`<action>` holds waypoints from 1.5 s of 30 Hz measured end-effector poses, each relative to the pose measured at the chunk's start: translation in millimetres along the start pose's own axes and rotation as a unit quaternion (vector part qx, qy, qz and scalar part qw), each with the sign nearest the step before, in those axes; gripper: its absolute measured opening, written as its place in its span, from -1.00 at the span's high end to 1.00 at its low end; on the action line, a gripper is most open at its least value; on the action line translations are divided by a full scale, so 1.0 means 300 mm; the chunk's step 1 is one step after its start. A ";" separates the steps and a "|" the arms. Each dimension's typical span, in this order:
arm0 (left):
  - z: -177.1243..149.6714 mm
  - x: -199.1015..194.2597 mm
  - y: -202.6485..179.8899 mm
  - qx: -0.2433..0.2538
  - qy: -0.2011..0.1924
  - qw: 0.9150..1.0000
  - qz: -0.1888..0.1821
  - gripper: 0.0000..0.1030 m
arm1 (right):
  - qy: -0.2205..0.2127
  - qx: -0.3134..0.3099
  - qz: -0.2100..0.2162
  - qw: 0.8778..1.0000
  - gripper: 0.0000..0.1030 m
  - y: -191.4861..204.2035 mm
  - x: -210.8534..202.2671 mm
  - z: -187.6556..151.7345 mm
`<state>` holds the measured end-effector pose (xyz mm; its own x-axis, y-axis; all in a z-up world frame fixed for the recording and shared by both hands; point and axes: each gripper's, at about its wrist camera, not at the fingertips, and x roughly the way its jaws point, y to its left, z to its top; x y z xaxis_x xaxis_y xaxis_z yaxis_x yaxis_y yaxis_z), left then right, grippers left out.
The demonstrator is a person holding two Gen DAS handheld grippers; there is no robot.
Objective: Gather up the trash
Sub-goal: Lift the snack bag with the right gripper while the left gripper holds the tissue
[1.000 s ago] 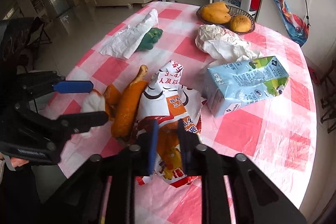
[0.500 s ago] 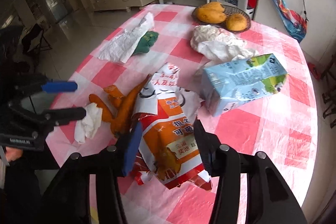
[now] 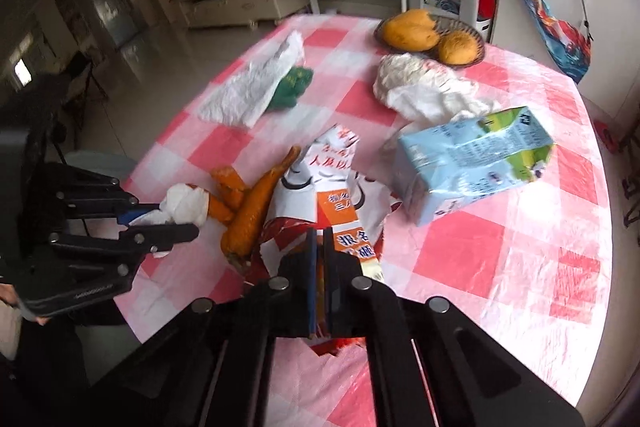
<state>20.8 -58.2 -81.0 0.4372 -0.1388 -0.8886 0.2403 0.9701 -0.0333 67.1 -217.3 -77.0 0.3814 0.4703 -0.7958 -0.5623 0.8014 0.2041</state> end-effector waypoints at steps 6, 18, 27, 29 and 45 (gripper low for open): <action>0.013 -0.096 -0.016 -0.005 -0.068 0.998 0.011 0.78 | 0.000 0.018 0.005 1.000 0.93 -0.017 0.003 -0.011; 0.028 -0.122 0.003 -0.011 -0.088 0.996 0.027 0.78 | 0.010 -0.016 -0.010 1.000 0.93 0.036 0.049 -0.015; 0.040 -0.153 0.061 -0.059 -0.115 0.991 0.042 0.78 | -0.018 0.019 0.006 1.000 0.96 -0.009 0.001 -0.005; 0.041 -0.156 0.080 -0.071 -0.116 0.990 0.042 0.78 | -0.025 0.020 0.007 0.999 0.96 -0.006 -0.010 -0.001; 0.046 -0.141 0.075 -0.076 -0.112 0.990 0.041 0.78 | -0.019 0.000 0.004 1.000 0.81 0.056 0.045 -0.007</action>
<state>19.8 -33.3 -37.7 0.6357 -0.0834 -0.7675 0.0704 0.9963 -0.0499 61.4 -198.3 -85.6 0.4039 0.4910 -0.7719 -0.5657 0.7972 0.2110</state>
